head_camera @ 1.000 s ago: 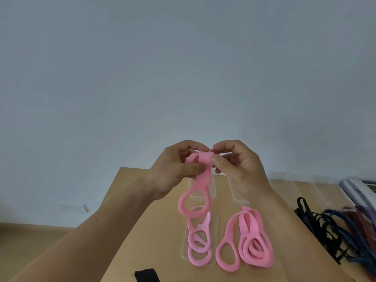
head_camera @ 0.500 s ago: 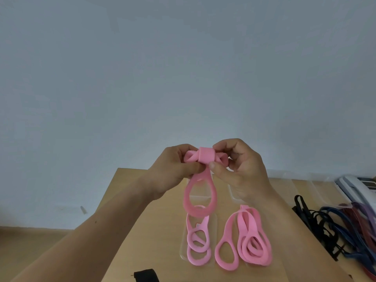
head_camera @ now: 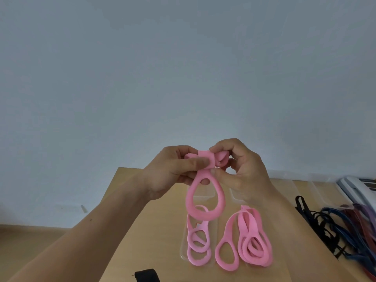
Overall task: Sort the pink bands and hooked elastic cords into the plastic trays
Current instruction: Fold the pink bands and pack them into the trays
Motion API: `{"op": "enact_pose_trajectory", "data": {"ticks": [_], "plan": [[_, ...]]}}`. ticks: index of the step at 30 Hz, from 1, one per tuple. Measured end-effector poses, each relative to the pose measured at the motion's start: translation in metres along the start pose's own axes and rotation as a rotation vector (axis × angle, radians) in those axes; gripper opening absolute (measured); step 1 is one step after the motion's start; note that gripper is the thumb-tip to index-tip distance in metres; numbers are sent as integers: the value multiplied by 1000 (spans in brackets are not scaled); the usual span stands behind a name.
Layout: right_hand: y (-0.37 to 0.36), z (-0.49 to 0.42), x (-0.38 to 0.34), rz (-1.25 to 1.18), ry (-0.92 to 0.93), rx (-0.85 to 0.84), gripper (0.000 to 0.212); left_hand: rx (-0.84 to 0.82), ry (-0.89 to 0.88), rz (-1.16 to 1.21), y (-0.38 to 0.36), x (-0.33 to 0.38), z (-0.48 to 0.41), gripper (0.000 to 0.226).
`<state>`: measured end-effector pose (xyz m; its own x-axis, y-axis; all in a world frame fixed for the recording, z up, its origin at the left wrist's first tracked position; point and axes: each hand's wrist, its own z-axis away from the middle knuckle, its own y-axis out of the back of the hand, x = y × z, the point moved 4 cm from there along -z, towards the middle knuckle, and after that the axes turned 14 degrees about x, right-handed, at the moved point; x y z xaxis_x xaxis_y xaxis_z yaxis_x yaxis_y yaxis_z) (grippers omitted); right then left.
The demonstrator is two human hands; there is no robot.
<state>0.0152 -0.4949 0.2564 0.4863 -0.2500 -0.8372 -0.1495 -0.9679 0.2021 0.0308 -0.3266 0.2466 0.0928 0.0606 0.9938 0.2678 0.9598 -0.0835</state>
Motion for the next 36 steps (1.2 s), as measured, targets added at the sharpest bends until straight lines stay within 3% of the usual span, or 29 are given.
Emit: {"op": "enact_pose_trajectory", "data": {"ticks": [5,10,14,19,28,36], "plan": [[4,0,-5,-201,-122,-35,28,-13,-89,36,-3,6,3,33],[8,-9,-10,-60,-115,20,19,48,-250,-51,-2,19,0,36],[8,-11,-12,-39,-142,-5,16,31,-276,-107,1,20,-1,36],[7,-6,-23,50,33,-3,25,89,-272,-167,4,20,5,44],[4,-2,-34,72,202,-31,34,101,-313,-386,9,27,14,31],[2,-2,-31,119,290,-19,40,-18,-157,-79,7,22,16,33]]}}
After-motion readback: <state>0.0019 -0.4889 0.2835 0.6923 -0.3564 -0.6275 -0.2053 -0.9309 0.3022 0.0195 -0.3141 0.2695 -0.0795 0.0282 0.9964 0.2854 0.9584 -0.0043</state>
